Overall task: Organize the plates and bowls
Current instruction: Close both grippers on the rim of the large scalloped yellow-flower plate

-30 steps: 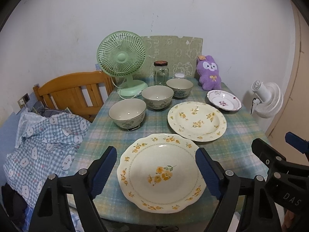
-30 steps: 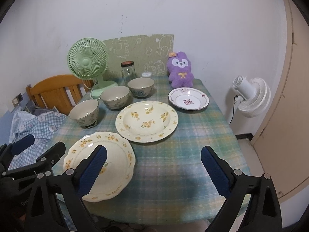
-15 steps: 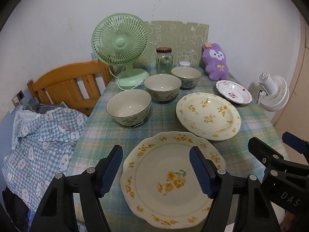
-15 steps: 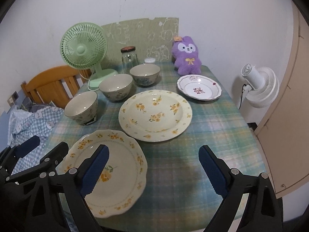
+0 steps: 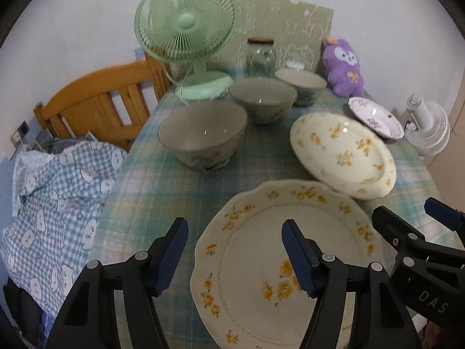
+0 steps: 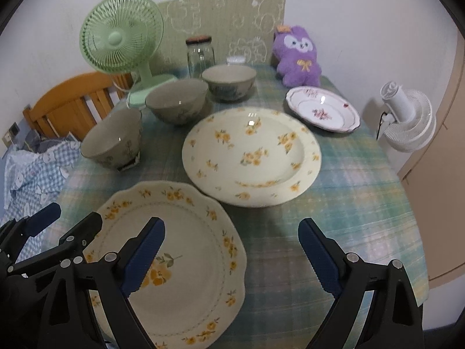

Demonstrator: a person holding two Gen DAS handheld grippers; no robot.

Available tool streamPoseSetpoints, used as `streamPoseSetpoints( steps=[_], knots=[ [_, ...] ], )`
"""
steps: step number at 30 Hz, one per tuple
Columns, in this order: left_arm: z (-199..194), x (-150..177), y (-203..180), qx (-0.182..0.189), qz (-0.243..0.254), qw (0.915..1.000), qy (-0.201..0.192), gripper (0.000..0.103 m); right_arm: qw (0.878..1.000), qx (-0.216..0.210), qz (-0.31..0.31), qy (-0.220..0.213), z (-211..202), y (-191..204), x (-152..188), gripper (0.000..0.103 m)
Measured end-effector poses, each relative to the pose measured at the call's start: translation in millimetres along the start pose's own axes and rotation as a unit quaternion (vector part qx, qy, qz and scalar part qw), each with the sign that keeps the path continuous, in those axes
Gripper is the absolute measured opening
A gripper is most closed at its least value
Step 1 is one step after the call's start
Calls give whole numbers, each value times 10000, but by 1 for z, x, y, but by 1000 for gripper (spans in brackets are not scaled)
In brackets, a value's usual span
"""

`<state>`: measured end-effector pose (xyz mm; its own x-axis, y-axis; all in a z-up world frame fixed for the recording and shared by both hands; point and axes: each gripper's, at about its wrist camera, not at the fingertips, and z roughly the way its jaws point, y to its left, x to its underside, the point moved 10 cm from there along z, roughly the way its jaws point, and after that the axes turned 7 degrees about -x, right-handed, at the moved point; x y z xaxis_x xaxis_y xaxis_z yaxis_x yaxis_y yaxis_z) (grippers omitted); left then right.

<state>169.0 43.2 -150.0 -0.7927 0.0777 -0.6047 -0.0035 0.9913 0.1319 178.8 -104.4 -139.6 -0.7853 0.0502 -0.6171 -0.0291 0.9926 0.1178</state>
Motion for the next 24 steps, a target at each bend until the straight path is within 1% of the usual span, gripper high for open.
streamPoseSetpoints(
  steps=[6,10,13,15,17,20,21,22,24],
  knots=[
    [22,14,4,-4,-32,9993,371,68,9995,14,5,324,24,4,12,93],
    [29,20,10,-113,-74,9984,542,68,9987,49,49,510,35,5,20,92],
    [36,25,13,-133,-128,9975,687,68,9977,65,94,670,44,4,26,89],
    [42,30,15,-115,-163,9966,802,65,9968,57,101,785,49,5,30,88],
    [47,33,17,-88,-184,9958,892,60,9959,92,85,895,54,6,34,88],
    [53,37,18,-74,-170,9944,1039,60,9947,134,59,1017,59,8,38,82],
    [54,37,17,-61,-162,9941,1070,59,9943,151,53,1051,61,8,39,82],
    [55,37,16,-28,-153,9939,1090,56,9939,163,52,1087,62,9,40,81],
    [57,38,14,39,-99,9934,1139,51,9930,163,69,1169,64,10,43,75]
  ],
)
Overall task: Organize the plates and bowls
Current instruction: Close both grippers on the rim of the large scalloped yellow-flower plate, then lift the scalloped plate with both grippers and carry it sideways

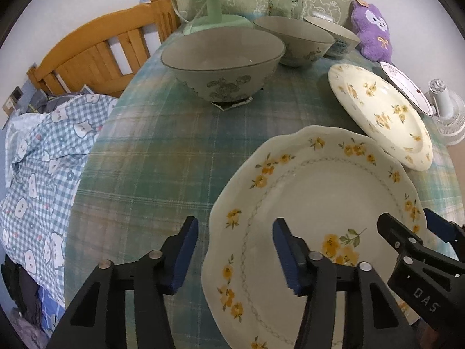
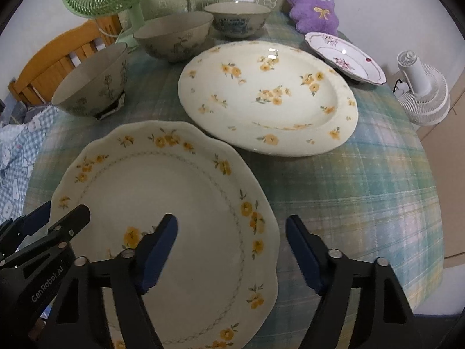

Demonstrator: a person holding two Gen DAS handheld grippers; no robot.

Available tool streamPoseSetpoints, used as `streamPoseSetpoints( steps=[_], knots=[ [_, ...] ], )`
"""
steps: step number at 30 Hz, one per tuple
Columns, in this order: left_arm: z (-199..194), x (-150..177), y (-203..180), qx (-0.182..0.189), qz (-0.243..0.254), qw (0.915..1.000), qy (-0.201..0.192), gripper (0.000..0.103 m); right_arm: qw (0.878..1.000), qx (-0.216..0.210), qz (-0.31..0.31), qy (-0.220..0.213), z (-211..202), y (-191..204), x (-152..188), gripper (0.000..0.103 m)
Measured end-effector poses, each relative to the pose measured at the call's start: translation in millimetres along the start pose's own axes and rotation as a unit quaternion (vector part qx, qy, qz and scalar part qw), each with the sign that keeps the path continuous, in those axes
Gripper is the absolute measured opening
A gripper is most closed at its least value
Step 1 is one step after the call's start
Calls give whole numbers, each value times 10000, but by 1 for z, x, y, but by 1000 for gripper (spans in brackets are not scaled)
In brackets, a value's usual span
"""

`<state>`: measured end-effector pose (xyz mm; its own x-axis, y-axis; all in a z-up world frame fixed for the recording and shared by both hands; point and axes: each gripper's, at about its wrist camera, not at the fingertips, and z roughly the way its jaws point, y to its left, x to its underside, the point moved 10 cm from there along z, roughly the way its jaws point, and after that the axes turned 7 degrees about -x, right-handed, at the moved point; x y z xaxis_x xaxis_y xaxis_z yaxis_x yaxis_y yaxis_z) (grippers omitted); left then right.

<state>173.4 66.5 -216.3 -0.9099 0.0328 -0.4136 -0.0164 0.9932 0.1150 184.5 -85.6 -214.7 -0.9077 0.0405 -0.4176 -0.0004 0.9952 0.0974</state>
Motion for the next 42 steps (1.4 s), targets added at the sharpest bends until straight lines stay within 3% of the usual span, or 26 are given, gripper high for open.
streamPoseSetpoints(
  steps=[7,23,30,42],
  knots=[
    [5,3,-3,204,217,9994,161,48,9996,117,152,222,9,-4,6,61],
    [8,2,-6,461,666,9965,220,50,9978,276,526,308,9,-7,6,60],
    [6,1,5,263,668,9972,190,50,9978,348,433,362,4,4,11,57],
    [-9,6,-9,297,711,9970,71,49,9977,259,568,268,-8,-15,15,55]
  ],
)
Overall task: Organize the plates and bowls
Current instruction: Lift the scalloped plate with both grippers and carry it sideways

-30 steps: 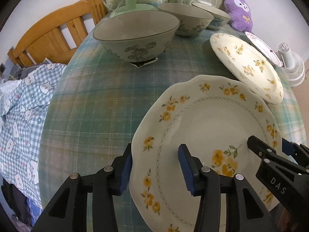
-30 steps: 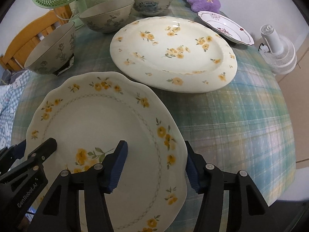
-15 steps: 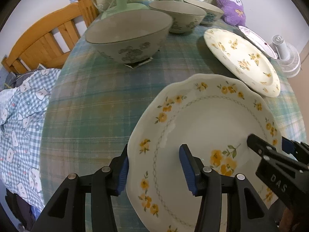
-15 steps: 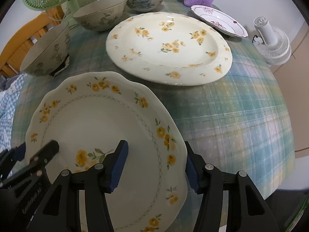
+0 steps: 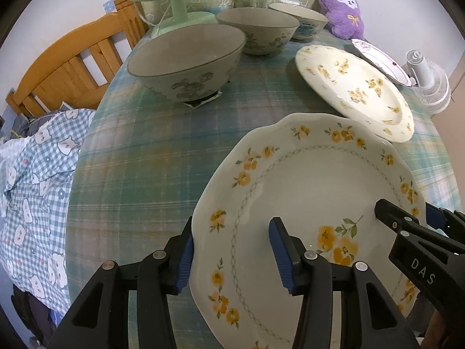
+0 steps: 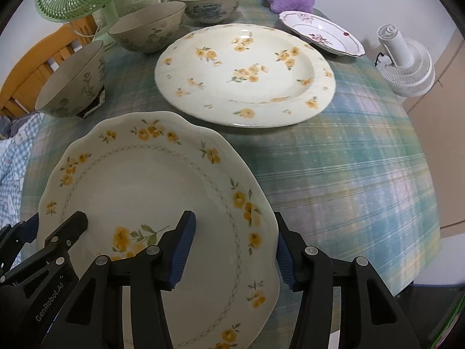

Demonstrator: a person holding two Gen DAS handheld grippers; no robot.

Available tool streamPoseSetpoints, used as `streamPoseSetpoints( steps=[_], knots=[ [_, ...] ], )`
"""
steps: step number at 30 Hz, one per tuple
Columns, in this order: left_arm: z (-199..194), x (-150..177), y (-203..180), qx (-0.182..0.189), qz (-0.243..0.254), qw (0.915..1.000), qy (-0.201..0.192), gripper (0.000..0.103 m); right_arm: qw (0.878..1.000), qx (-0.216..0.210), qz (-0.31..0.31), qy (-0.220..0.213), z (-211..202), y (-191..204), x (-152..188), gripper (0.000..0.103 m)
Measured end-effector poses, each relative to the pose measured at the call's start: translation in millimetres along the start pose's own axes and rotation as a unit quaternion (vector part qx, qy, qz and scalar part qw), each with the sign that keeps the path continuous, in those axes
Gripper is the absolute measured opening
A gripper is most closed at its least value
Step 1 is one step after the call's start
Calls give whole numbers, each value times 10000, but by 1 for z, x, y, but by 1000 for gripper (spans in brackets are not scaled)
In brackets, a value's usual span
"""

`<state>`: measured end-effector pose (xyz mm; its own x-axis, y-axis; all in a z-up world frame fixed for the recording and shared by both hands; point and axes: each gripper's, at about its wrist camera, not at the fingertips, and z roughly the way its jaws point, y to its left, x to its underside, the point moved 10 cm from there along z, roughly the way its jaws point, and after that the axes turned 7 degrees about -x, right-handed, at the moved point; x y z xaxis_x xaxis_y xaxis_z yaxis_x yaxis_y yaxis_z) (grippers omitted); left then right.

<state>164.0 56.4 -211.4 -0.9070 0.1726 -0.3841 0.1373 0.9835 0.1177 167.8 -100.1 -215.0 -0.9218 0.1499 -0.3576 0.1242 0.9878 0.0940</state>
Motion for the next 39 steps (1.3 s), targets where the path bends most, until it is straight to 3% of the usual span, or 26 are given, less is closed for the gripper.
streamPoseSetpoints(
  steps=[20,39],
  knots=[
    [-23,-1,-67,-43,-303,9995,-32,49,9995,-72,-295,-41,-22,-72,-11,55],
    [-29,-13,-158,63,-205,9997,-96,49,9998,45,-174,-68,-33,-165,-21,55]
  ],
)
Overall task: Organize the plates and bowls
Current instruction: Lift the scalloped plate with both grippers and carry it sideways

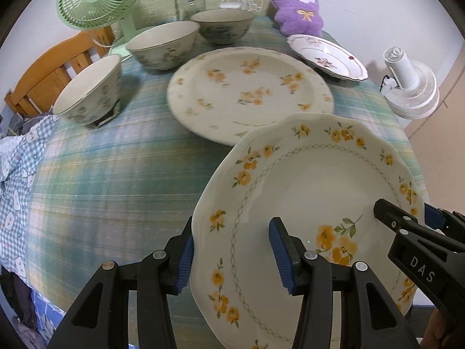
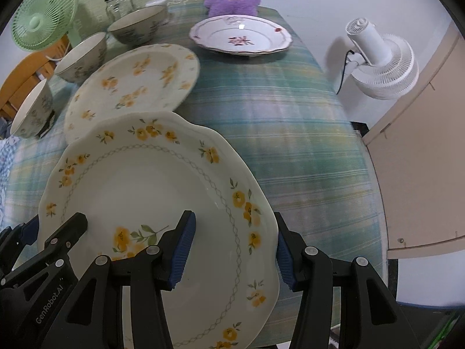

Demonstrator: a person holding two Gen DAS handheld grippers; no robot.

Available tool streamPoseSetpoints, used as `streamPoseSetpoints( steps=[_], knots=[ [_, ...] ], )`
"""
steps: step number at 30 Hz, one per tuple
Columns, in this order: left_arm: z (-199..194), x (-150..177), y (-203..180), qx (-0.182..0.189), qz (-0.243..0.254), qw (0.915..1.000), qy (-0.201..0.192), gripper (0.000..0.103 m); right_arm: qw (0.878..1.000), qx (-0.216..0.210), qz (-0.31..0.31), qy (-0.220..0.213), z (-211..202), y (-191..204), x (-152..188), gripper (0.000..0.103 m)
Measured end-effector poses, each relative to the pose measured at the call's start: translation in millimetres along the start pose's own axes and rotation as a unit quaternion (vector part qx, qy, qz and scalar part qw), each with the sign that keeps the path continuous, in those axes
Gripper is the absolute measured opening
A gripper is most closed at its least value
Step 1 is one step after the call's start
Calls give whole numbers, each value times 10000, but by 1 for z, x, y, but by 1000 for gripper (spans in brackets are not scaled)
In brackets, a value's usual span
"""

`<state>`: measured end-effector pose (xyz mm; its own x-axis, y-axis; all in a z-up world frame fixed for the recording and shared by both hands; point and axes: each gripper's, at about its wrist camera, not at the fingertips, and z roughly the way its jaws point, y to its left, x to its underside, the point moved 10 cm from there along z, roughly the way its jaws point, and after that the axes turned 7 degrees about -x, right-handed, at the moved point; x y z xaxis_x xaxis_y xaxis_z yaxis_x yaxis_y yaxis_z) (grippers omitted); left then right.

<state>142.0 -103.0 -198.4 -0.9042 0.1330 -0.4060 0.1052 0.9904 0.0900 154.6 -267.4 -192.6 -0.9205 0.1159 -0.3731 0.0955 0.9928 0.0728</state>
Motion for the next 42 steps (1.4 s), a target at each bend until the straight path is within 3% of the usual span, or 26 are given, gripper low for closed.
streamPoseSetpoints(
  steps=[19,38,42],
  knots=[
    [10,-12,-71,56,99,9999,32,49,9999,59,122,69,10,-74,-8,55],
    [23,-9,-85,-67,42,9998,206,49,9997,-40,113,220,26,-88,-10,56],
    [24,-9,-90,67,88,9997,230,62,9997,-72,71,239,28,-86,-10,61]
  ],
)
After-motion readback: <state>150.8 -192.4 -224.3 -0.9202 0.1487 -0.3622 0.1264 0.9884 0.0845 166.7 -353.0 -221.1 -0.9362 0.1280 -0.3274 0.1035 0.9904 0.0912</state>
